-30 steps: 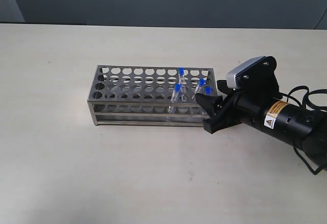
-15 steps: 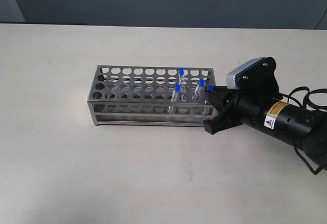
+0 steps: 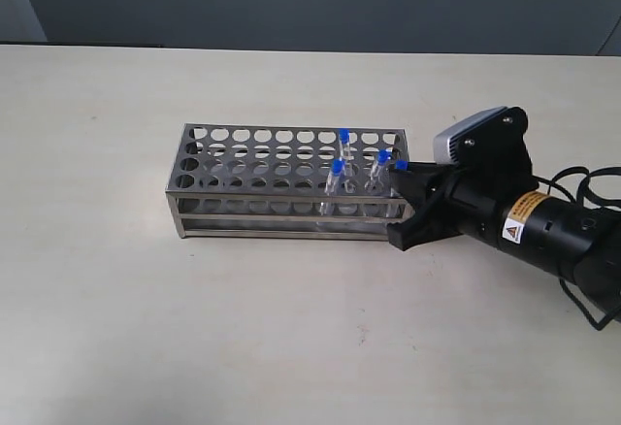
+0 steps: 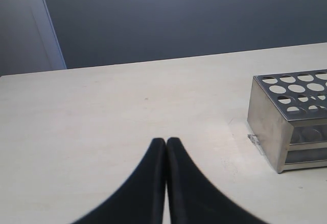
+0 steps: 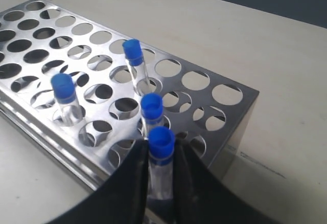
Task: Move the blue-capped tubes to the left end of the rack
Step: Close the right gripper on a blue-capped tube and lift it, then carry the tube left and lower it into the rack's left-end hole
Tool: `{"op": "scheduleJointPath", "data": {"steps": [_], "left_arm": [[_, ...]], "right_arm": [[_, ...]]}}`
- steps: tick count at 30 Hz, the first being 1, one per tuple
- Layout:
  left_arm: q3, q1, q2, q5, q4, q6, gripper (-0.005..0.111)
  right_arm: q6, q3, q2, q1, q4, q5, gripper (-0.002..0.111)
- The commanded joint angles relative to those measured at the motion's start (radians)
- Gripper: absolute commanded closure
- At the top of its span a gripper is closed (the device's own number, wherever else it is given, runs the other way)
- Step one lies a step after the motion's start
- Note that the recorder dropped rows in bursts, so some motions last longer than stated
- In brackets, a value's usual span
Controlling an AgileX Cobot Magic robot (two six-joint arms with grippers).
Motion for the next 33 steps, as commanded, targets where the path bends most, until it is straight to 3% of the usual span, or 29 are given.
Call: {"op": "scheduleJointPath", "data": {"steps": [1,15,26,33], "left_arm": [[-0.005,-0.004,0.003,-0.012,-0.005,-0.001,0.106],[-0.005,-0.004,0.003,-0.012,-0.005,-0.001,0.106],[-0.005,-0.004,0.003,-0.012,-0.005,-0.001,0.106],[-0.005,-0.004,0.003,-0.012,-0.005,-0.001,0.106]], "right_arm": [[0.005,0.0,0.003,0.002,-0.005,0.035,0.109],[0.005,0.0,-0.048,0.002,-0.007,0.05,0.109],[0.013,0.0,-0.2,0.002,-0.007,0.173,0.109],[0.1,-0.002,-0.35,0.002,-0.108,0.164,0.109]]}}
